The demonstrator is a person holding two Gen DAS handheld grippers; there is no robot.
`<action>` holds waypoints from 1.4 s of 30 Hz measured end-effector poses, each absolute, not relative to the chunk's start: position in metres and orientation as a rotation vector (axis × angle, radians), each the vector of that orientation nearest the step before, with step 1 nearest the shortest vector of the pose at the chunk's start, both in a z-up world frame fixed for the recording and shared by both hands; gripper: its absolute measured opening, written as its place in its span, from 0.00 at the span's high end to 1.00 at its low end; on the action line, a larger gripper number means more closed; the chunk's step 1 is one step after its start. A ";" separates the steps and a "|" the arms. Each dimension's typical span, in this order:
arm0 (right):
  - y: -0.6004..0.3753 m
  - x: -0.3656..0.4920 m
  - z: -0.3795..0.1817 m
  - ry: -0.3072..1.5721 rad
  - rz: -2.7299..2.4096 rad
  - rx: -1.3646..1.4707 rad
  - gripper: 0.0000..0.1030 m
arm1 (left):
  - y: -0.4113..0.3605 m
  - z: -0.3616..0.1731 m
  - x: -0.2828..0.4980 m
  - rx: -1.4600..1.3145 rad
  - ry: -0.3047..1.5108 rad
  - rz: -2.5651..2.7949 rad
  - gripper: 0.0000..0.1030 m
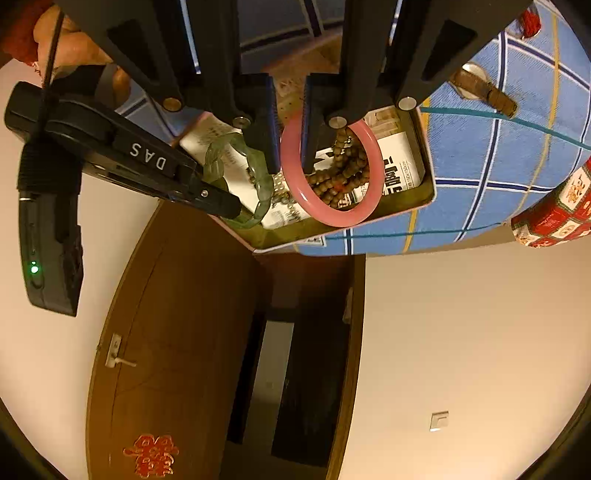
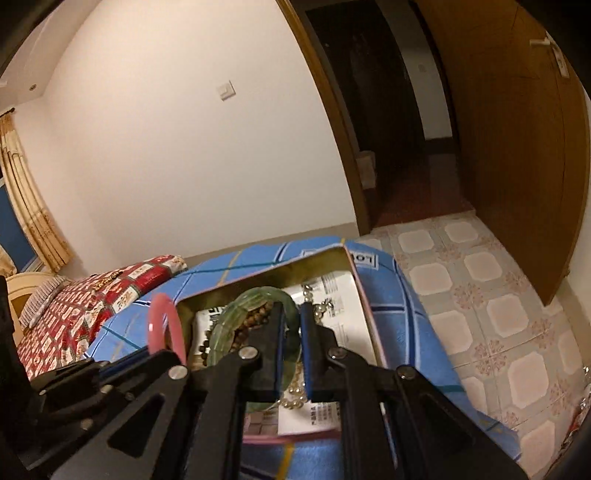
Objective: Organize jewelry
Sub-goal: 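Carry both bangles into the pink tin and open both grippers, then withdraw both grippers from the tin toward the silver bangle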
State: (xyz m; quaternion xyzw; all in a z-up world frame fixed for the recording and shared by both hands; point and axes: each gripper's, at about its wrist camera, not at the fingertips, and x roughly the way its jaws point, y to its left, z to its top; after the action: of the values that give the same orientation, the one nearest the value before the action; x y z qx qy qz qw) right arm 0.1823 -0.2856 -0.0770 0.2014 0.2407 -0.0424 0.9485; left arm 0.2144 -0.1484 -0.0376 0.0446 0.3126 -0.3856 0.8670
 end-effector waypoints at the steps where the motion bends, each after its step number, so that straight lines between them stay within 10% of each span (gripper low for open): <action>1: -0.287 0.185 -0.080 0.498 -0.088 0.415 0.89 | -0.150 -0.041 0.217 0.096 0.662 -0.806 0.90; 14: -0.296 0.193 -0.087 0.503 -0.115 0.399 0.84 | -0.177 -0.058 0.231 0.194 0.700 -0.727 0.89; 19: -0.298 0.187 -0.085 0.467 -0.097 0.432 0.71 | -0.166 -0.050 0.223 0.160 0.675 -0.702 0.29; 23: -0.303 0.169 -0.075 0.367 -0.156 0.432 0.51 | -0.143 -0.039 0.211 0.101 0.640 -0.681 0.26; 42: -0.249 0.140 -0.080 0.419 -0.058 0.373 0.51 | 0.007 -0.068 0.154 -0.025 0.724 -0.361 0.26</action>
State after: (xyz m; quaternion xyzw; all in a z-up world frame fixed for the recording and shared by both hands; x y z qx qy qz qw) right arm 0.1401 -0.2491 -0.0796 0.1838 0.2069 -0.0284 0.9605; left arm 0.1544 0.0071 -0.0680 -0.0123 0.3523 -0.1756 0.9192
